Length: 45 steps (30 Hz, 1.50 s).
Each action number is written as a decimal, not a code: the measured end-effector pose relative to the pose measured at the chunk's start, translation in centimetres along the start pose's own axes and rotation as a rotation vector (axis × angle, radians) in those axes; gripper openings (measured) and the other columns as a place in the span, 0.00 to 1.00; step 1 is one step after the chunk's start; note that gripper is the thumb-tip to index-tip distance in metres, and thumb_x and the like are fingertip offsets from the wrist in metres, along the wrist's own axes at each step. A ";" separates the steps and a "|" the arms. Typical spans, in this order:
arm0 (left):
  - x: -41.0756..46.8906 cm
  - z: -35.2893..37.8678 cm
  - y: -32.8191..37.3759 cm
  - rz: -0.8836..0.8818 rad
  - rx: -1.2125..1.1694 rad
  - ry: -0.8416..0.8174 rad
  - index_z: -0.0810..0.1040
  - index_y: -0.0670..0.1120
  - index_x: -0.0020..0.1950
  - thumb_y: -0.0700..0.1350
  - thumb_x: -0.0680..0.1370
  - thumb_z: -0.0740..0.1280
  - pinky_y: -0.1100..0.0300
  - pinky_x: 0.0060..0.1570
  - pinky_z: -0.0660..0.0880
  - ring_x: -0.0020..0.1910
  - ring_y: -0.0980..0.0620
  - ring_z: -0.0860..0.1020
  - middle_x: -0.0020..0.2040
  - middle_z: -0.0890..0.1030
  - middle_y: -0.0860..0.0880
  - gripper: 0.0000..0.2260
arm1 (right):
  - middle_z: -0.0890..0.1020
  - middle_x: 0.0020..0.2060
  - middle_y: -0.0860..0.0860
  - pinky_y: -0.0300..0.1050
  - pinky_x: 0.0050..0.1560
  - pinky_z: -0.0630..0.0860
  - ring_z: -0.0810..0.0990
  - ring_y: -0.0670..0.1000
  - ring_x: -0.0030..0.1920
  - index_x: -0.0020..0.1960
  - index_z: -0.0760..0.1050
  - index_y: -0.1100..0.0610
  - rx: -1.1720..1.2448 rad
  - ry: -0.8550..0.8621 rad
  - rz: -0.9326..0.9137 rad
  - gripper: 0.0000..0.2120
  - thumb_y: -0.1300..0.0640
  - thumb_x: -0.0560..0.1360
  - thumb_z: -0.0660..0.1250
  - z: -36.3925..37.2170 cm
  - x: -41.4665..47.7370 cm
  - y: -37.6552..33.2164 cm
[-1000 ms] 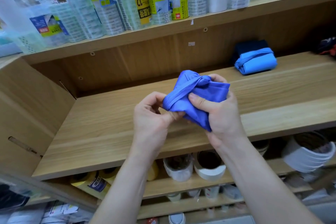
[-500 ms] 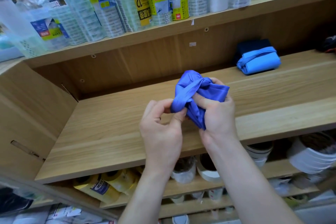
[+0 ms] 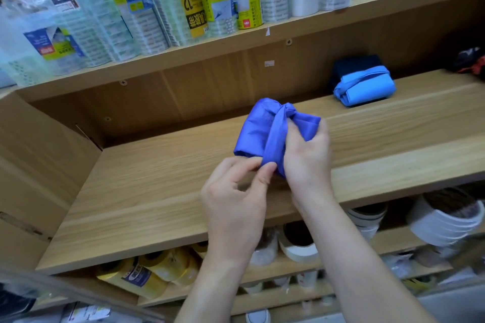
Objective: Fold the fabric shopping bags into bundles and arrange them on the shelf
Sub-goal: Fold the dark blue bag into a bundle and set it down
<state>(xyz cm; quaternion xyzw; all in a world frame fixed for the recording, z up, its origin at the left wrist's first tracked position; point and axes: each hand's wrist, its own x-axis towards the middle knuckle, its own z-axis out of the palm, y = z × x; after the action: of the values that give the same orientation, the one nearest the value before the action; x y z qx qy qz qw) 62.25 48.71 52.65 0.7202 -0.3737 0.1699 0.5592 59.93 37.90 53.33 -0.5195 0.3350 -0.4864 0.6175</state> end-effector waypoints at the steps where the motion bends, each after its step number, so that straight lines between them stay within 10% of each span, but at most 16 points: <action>1: 0.1 0.0 -0.1 -0.009 0.003 0.035 0.84 0.47 0.43 0.43 0.71 0.77 0.69 0.44 0.72 0.41 0.59 0.79 0.40 0.81 0.54 0.04 | 0.80 0.39 0.46 0.51 0.49 0.76 0.78 0.48 0.42 0.48 0.74 0.54 0.055 -0.017 0.053 0.10 0.49 0.72 0.65 0.0 0.0 0.0; 9: 1.2 0.5 0.0 -0.534 -0.371 -0.052 0.79 0.44 0.35 0.39 0.70 0.77 0.69 0.35 0.71 0.29 0.61 0.73 0.30 0.79 0.56 0.08 | 0.80 0.39 0.48 0.44 0.44 0.75 0.80 0.46 0.41 0.46 0.76 0.55 0.316 -0.083 0.190 0.09 0.51 0.79 0.62 -0.4 -0.1 -1.0; 15: 1.9 -0.3 -0.7 -0.707 -0.640 -0.130 0.71 0.47 0.52 0.39 0.64 0.79 0.54 0.46 0.78 0.44 0.46 0.83 0.45 0.85 0.43 0.23 | 0.83 0.44 0.46 0.49 0.52 0.77 0.81 0.46 0.46 0.46 0.75 0.52 0.185 -0.117 0.039 0.16 0.41 0.79 0.59 -0.6 0.1 -0.7; 20: 2.9 -1.1 -0.3 -0.514 -0.399 -0.331 0.82 0.46 0.48 0.46 0.65 0.81 0.59 0.45 0.79 0.43 0.55 0.82 0.43 0.86 0.49 0.15 | 0.77 0.38 0.41 0.33 0.45 0.70 0.76 0.39 0.41 0.47 0.71 0.49 -0.094 -0.181 -0.413 0.07 0.52 0.82 0.58 -1.3 -0.2 -0.6; 28: 2.1 -0.1 -0.4 -0.636 -0.522 -0.552 0.84 0.42 0.53 0.44 0.66 0.76 0.52 0.56 0.79 0.52 0.47 0.84 0.50 0.86 0.46 0.16 | 0.66 0.26 0.40 0.51 0.40 0.65 0.64 0.46 0.33 0.32 0.61 0.48 -0.047 -0.075 -0.122 0.18 0.46 0.79 0.57 -0.8 0.7 0.4; 35: 4.9 -1.1 -0.2 -0.565 -0.487 -0.606 0.83 0.43 0.51 0.53 0.68 0.74 0.56 0.45 0.75 0.44 0.50 0.80 0.45 0.85 0.41 0.17 | 0.73 0.31 0.42 0.47 0.36 0.71 0.73 0.45 0.33 0.45 0.66 0.47 -0.432 -0.566 -0.531 0.04 0.49 0.79 0.57 -2.9 1.2 -1.8; 41: 5.6 0.0 -0.2 -0.591 -0.611 -0.222 0.83 0.43 0.51 0.48 0.70 0.73 0.48 0.55 0.77 0.49 0.48 0.82 0.49 0.85 0.43 0.13 | 0.82 0.44 0.48 0.46 0.48 0.78 0.81 0.45 0.44 0.63 0.66 0.41 -0.166 -0.683 0.019 0.24 0.34 0.71 0.65 -3.7 2.1 -2.8; 45: 5.3 1.5 -0.8 -0.696 -0.679 -0.260 0.78 0.38 0.59 0.51 0.73 0.72 0.47 0.60 0.76 0.57 0.43 0.81 0.55 0.84 0.41 0.21 | 0.84 0.53 0.54 0.50 0.54 0.81 0.84 0.54 0.53 0.64 0.70 0.49 0.007 -0.616 0.080 0.18 0.58 0.77 0.70 -3.9 1.6 -1.7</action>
<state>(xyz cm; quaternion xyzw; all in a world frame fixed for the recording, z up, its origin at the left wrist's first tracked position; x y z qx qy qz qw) 66.03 45.55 55.14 0.5949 -0.2118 -0.2489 0.7343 56.36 35.12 54.23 -0.6269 0.1507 -0.2827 0.7102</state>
